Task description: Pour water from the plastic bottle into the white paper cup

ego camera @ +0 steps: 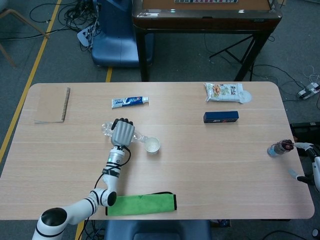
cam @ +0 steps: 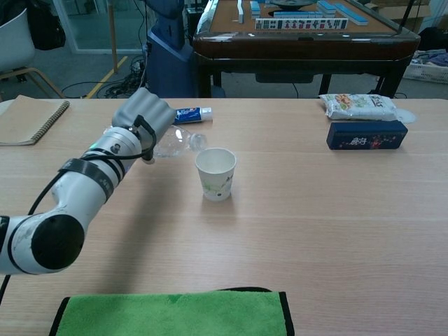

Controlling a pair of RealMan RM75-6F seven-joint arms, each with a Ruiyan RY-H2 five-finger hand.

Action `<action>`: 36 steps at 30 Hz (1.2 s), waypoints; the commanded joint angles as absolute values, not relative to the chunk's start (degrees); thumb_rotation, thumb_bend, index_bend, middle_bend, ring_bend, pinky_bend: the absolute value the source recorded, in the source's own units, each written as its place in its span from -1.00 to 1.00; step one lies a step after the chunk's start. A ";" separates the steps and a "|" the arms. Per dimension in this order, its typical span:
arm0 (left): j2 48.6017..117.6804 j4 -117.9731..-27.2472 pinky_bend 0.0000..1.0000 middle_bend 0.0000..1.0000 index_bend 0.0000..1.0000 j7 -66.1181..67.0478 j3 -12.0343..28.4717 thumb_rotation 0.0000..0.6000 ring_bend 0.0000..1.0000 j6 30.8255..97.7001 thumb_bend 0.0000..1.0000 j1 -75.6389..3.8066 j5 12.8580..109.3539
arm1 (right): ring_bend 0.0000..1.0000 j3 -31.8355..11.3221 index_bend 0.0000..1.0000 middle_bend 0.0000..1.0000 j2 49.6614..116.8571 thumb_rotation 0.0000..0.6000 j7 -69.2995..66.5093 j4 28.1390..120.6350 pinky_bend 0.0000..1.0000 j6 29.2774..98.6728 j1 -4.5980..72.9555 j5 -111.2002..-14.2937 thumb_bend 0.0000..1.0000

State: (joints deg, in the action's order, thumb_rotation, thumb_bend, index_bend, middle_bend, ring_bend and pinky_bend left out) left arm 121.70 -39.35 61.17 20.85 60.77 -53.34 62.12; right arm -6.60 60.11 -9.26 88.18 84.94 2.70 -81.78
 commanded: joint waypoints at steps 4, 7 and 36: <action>120.66 -45.06 0.26 0.17 0.22 62.82 24.54 1.00 0.14 60.77 -0.65 -52.46 56.25 | -0.49 -6.56 -0.38 -0.35 60.16 1.00 -9.28 88.18 -0.11 84.90 2.71 -81.81 -1.00; 119.83 -47.31 0.26 0.17 0.22 63.34 25.31 1.00 0.14 61.08 -0.65 -51.88 54.19 | -0.49 -6.52 -0.38 -0.35 60.17 1.00 -9.28 88.20 -0.11 84.74 2.76 -81.79 -1.00; 108.96 -68.56 0.27 0.18 0.23 46.24 33.42 1.00 0.14 69.46 -0.65 -45.06 40.31 | -0.49 -6.50 -0.38 -0.35 60.81 1.00 -8.17 87.82 -0.11 83.64 3.20 -81.02 -1.00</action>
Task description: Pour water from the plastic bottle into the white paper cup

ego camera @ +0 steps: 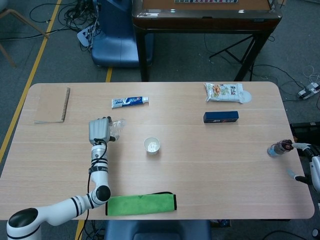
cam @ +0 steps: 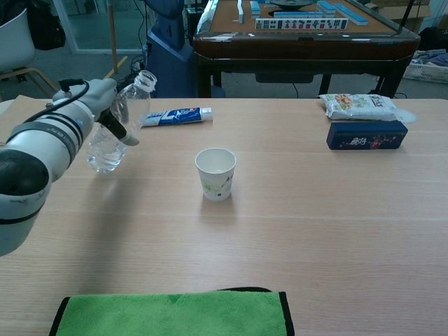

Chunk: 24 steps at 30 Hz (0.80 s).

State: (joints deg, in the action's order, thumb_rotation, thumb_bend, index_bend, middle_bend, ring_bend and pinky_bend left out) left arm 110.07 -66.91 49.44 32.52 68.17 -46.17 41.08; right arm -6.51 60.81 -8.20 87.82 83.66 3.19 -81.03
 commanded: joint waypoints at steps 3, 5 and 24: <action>108.11 -69.04 0.27 0.18 0.23 43.55 32.93 1.00 0.14 70.26 -0.65 -44.20 40.62 | -0.49 -6.46 -0.38 -0.35 60.89 1.00 -7.97 87.82 -0.11 83.57 3.23 -81.01 -1.00; 107.67 -69.48 0.27 0.18 0.23 41.82 33.01 1.00 0.14 70.51 -0.65 -43.68 40.46 | -0.49 -6.45 -0.38 -0.35 60.95 1.00 -7.82 87.84 -0.11 83.57 3.24 -81.00 -1.00; 100.98 -74.87 0.27 0.19 0.22 19.98 30.67 1.00 0.14 64.41 -0.60 -36.42 41.42 | -0.49 -6.42 -0.38 -0.35 61.29 1.00 -7.03 87.76 -0.12 83.13 3.43 -80.71 -1.00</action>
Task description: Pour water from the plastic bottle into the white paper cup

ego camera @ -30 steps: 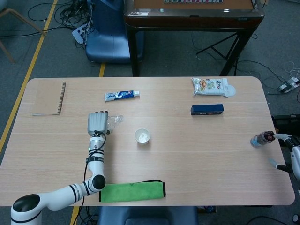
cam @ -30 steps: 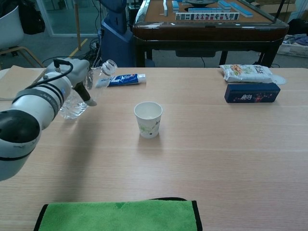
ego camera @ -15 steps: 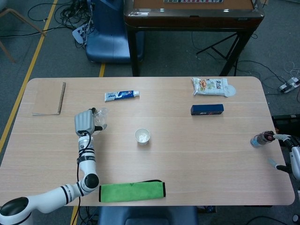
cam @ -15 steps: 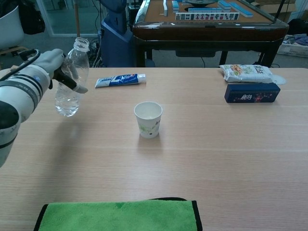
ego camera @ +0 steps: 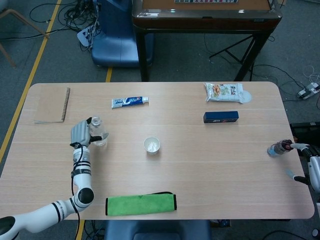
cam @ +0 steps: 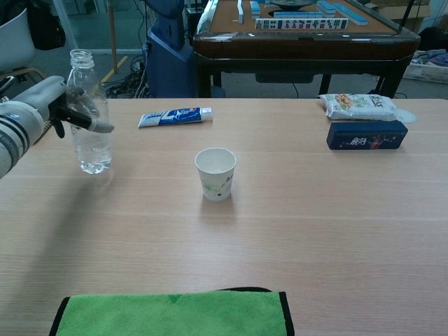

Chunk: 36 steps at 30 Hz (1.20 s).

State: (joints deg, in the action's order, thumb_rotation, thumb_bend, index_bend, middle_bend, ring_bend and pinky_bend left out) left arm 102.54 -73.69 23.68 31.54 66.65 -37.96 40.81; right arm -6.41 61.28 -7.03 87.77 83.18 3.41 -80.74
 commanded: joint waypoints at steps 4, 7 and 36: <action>98.91 -76.54 0.27 0.19 0.22 15.99 30.54 1.00 0.14 61.32 -0.60 -35.00 40.06 | -0.49 -6.41 -0.38 -0.35 61.34 1.00 -6.97 87.68 -0.11 82.92 3.51 -80.61 -1.00; 97.61 -77.25 0.27 0.19 0.22 13.74 30.06 1.00 0.14 60.15 -0.60 -34.24 40.09 | -0.49 -6.41 -0.38 -0.35 61.38 1.00 -6.92 87.64 -0.11 82.83 3.55 -80.56 -1.00; 97.14 -70.19 0.27 0.19 0.19 -11.58 23.47 1.00 0.14 58.48 -0.60 -28.62 54.45 | -0.49 -6.35 -0.38 -0.35 61.52 1.00 -6.40 87.72 -0.11 82.86 3.53 -80.49 -1.00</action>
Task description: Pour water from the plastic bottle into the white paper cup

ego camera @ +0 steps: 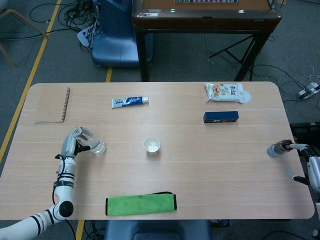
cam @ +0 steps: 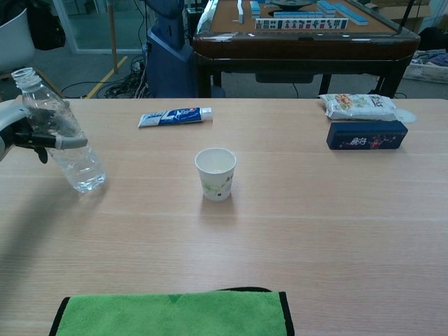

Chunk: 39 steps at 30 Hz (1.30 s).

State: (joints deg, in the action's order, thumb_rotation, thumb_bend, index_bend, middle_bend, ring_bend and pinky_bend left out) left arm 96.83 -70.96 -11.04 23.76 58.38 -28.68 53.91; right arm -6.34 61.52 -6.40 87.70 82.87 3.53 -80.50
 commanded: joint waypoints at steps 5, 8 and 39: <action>97.38 -68.89 0.16 0.19 0.14 -13.66 22.98 1.00 0.13 58.65 -0.60 -28.47 55.98 | -0.49 -6.36 -0.38 -0.35 61.49 1.00 -6.51 87.74 -0.11 82.88 3.51 -80.47 -1.00; 97.51 -68.26 0.05 0.15 0.08 -14.64 22.69 1.00 0.07 58.54 -0.60 -28.32 56.43 | -0.49 -6.33 -0.38 -0.35 61.48 1.00 -6.51 87.74 -0.11 82.89 3.50 -80.53 -1.00; 94.13 -69.98 -0.63 -1.00 -0.83 -18.95 21.25 1.00 -0.85 53.76 -0.70 -27.17 56.14 | -0.49 -6.27 -0.38 -0.35 61.61 1.00 -6.27 87.69 -0.11 82.63 3.65 -80.54 -1.00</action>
State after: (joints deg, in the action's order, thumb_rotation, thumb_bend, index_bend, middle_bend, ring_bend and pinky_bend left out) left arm 94.22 -69.89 -18.93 21.26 53.84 -27.21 56.21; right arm -6.27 61.61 -6.27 87.69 82.62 3.65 -80.54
